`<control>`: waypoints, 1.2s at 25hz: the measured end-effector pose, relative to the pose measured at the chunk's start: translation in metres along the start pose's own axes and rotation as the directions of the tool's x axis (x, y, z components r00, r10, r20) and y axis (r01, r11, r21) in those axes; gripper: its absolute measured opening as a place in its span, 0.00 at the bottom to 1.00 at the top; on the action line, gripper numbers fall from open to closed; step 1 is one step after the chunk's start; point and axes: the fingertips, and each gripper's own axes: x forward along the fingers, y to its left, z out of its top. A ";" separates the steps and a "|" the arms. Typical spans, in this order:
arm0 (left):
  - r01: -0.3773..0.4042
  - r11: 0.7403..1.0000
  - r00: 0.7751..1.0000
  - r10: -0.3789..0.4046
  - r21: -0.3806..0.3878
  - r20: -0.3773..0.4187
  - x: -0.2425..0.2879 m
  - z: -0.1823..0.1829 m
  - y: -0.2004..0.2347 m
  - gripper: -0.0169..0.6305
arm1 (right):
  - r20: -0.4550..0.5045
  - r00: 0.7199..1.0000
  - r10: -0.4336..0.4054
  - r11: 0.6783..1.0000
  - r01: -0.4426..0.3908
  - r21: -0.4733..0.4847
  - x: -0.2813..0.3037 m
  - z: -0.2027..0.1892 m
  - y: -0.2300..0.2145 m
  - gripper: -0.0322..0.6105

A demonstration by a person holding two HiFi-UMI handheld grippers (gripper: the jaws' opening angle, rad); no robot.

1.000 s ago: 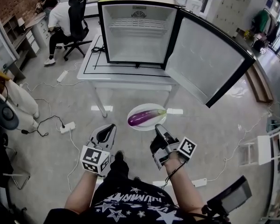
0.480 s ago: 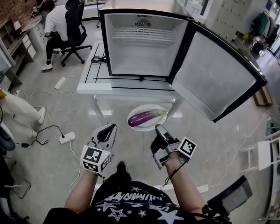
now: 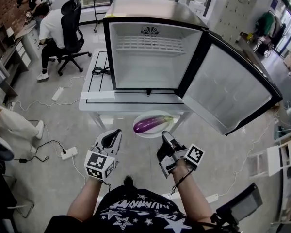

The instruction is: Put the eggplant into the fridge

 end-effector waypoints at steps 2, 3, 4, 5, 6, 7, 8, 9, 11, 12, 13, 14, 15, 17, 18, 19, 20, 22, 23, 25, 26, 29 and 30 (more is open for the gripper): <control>0.011 1.000 1.000 -0.011 -0.001 0.006 0.007 0.003 0.012 0.04 | 0.014 1.000 -0.002 1.000 0.002 0.000 0.012 0.001 0.000 0.08; 0.016 1.000 1.000 -0.016 -0.001 0.009 0.010 0.004 0.018 0.04 | 0.020 1.000 -0.002 1.000 0.002 0.000 0.019 0.001 -0.001 0.08; 0.020 1.000 1.000 -0.020 -0.002 0.012 0.013 0.004 0.023 0.04 | 0.024 1.000 -0.003 1.000 0.003 0.001 0.024 0.000 -0.002 0.08; 0.023 1.000 1.000 -0.023 -0.002 0.013 0.015 0.003 0.028 0.04 | 0.027 1.000 -0.003 1.000 0.003 0.002 0.030 0.000 -0.004 0.08; 0.026 1.000 1.000 -0.026 -0.002 0.013 0.017 0.003 0.033 0.04 | 0.029 1.000 -0.003 1.000 0.003 0.002 0.035 -0.001 -0.005 0.08; 0.029 1.000 0.999 -0.029 -0.003 0.014 0.018 0.002 0.038 0.04 | 0.031 1.000 -0.004 1.000 0.003 0.003 0.040 -0.002 -0.006 0.08; 0.031 1.000 0.999 -0.030 -0.004 0.014 0.019 0.002 0.043 0.04 | 0.033 0.999 -0.003 1.000 0.003 0.004 0.044 -0.004 -0.006 0.08; 0.031 0.999 0.999 -0.031 -0.005 0.015 0.020 0.002 0.048 0.04 | 0.036 0.999 -0.002 1.000 0.002 0.005 0.049 -0.005 -0.006 0.08; 0.032 0.999 0.999 -0.031 -0.010 0.016 0.022 0.004 0.058 0.04 | 0.038 0.999 -0.003 1.000 0.002 0.003 0.057 -0.008 -0.005 0.08; 0.032 0.999 0.999 -0.032 -0.013 0.016 0.022 0.004 0.063 0.04 | 0.038 0.999 -0.004 1.000 0.004 0.002 0.060 -0.009 -0.004 0.08; 0.033 0.999 0.999 -0.033 -0.016 0.017 0.021 0.004 0.066 0.04 | 0.037 0.999 -0.006 1.000 0.006 0.001 0.063 -0.011 -0.004 0.08; 0.033 0.999 0.999 -0.033 -0.017 0.019 0.021 0.004 0.068 0.04 | 0.037 0.999 -0.008 1.000 0.008 0.001 0.064 -0.011 -0.004 0.08; 0.033 0.999 0.999 -0.032 -0.020 0.020 0.021 0.004 0.069 0.04 | 0.039 0.999 -0.011 1.000 0.011 0.001 0.064 -0.012 -0.005 0.08; 0.033 0.999 0.999 -0.032 -0.026 0.019 0.020 0.003 0.069 0.04 | 0.044 0.999 -0.018 1.000 0.018 0.003 0.064 -0.011 -0.007 0.08; 0.033 0.999 0.999 -0.032 -0.029 0.017 0.020 0.001 0.069 0.04 | 0.046 0.999 -0.020 1.000 0.020 0.005 0.064 -0.010 -0.008 0.08; 0.032 0.999 0.999 -0.031 -0.031 0.013 0.020 -0.001 0.069 0.04 | 0.046 0.999 -0.022 1.000 0.022 0.006 0.065 -0.010 -0.009 0.08; 0.029 0.999 1.000 -0.029 -0.033 0.007 0.021 -0.003 0.070 0.04 | 0.044 0.999 -0.021 1.000 0.021 0.007 0.067 -0.009 -0.009 0.08; 0.022 0.999 1.000 -0.022 -0.039 -0.002 0.022 -0.005 0.073 0.04 | 0.035 0.999 -0.017 1.000 0.017 0.008 0.073 -0.009 -0.008 0.08; 0.018 0.999 1.000 -0.018 -0.041 -0.003 0.023 -0.005 0.074 0.04 | 0.029 0.999 -0.016 1.000 0.016 0.009 0.077 -0.008 -0.008 0.08; 0.009 0.999 1.000 -0.009 -0.038 0.000 0.025 -0.003 0.078 0.04 | 0.020 1.000 -0.017 1.000 0.017 0.015 0.085 -0.005 -0.009 0.08; 0.003 0.999 1.000 -0.003 -0.035 0.001 0.027 -0.001 0.080 0.04 | 0.017 1.000 -0.017 1.000 0.017 0.018 0.090 -0.003 -0.010 0.08; -0.019 0.999 1.000 0.019 -0.030 0.003 0.031 0.001 0.088 0.04 | 0.002 1.000 -0.009 1.000 0.009 0.018 0.103 0.001 -0.012 0.08; -0.027 0.999 1.000 0.027 -0.028 0.003 0.033 0.002 0.090 0.04 | -0.006 1.000 -0.004 1.000 0.004 0.015 0.107 0.002 -0.011 0.08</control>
